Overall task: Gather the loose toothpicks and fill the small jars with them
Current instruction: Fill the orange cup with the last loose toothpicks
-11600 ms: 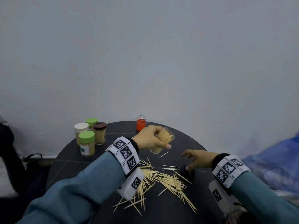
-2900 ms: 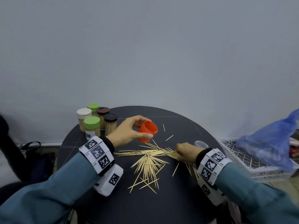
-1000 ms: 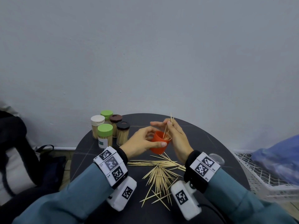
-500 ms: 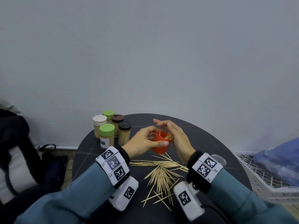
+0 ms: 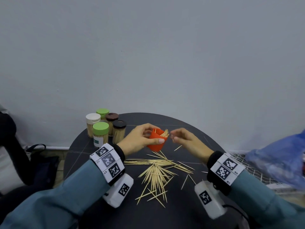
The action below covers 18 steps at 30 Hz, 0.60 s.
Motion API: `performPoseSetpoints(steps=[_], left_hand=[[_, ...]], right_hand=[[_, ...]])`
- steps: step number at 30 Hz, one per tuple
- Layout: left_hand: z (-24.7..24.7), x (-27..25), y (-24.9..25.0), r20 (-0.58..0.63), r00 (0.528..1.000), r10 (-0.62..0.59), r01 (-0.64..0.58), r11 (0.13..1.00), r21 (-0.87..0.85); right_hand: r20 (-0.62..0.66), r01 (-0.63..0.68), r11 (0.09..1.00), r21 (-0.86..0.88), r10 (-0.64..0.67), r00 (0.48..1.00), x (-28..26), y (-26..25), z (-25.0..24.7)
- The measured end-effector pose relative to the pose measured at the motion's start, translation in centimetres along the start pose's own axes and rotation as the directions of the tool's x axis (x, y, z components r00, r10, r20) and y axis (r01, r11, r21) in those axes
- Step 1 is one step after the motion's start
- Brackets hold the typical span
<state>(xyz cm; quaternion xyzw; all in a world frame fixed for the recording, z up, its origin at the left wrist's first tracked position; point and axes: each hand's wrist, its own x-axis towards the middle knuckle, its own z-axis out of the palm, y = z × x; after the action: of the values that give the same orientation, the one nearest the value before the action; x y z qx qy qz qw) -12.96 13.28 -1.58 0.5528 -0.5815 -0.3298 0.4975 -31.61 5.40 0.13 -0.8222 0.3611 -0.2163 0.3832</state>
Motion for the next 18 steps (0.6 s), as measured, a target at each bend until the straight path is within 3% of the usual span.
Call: performPoseSetpoints(steps=[2,4,6,10,15,18], left_hand=[[0.1,-0.1,0.1,0.014,1.0,-0.001,0.001,1.0,0.017],[0.2,-0.1,0.3,0.027,1.0,-0.007,0.006,0.999,0.033],[0.3,-0.1,0.3,0.029,1.0,-0.011,0.01,0.999,0.035],[0.5,-0.2,0.4,0.026,1.0,-0.016,0.015,0.999,0.044],[0.5,-0.2,0.3,0.023,0.999,-0.031,0.03,0.998,0.061],[0.4,-0.3,0.3,0.023,0.999,-0.027,0.025,0.997,0.07]], right_hand=[[0.09,-0.099,0.947,-0.307,0.133,0.987,-1.0,1.0,-1.2],[0.123,-0.152,0.776,-0.613,0.284,0.951,-2.1,1.8,-2.2],[0.106,-0.185,0.62,-0.762,0.402,0.91,-3.4,2.4,-2.9],[0.067,-0.277,0.548,-0.789,0.524,0.849,-5.5,3.9,-3.7],[0.049,-0.254,0.432,-0.865,0.577,0.815,-6.7,5.0,-3.5],[0.047,-0.244,0.439,-0.865,0.554,0.831,-6.9,5.4,-3.7]])
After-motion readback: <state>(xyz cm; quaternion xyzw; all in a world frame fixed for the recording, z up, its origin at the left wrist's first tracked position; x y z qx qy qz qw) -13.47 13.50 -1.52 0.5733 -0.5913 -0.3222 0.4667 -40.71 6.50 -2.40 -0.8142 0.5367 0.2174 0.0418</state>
